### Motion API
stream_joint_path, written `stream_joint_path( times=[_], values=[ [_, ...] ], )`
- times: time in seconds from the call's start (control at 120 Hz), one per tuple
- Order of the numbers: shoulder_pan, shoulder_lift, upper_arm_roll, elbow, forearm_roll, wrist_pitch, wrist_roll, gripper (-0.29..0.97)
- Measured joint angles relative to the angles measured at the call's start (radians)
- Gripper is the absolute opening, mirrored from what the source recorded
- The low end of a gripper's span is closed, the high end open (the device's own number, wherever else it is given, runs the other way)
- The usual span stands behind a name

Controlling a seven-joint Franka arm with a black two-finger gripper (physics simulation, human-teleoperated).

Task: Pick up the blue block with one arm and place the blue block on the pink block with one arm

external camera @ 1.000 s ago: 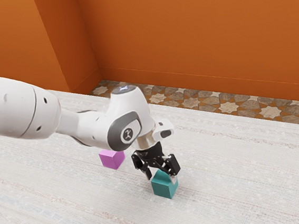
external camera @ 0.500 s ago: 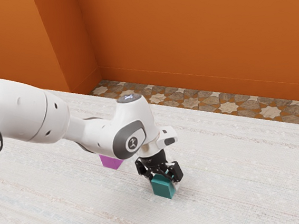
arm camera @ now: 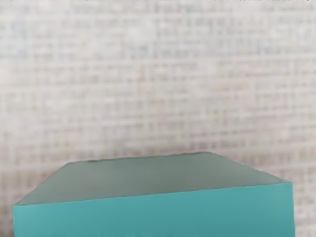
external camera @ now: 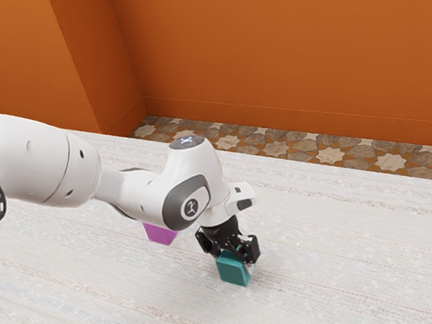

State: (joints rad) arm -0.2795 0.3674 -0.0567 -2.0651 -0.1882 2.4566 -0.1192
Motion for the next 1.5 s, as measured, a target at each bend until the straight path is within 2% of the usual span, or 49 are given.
stream_joint_path(
  times=[0.15,0.275,0.475,0.617,0.767,0.958,1.192,1.5],
  values=[
    [0.000,-0.008,0.001,0.001,0.023,0.001,-0.008,0.35],
    [0.013,-0.093,0.010,0.000,0.094,0.001,-0.021,0.35],
    [0.222,-0.264,0.015,-0.069,0.163,-0.037,-0.038,0.37],
    [0.308,-0.313,0.015,-0.125,0.181,-0.057,-0.046,0.37],
    [0.327,-0.309,0.011,-0.122,0.213,-0.067,-0.052,0.37],
    [0.353,-0.220,-0.007,-0.026,0.259,-0.073,-0.050,0.37],
    [0.407,-0.166,-0.034,0.012,0.269,-0.074,-0.034,0.37],
    [0.413,-0.098,-0.040,0.059,0.269,-0.073,-0.013,0.37]
  ],
)
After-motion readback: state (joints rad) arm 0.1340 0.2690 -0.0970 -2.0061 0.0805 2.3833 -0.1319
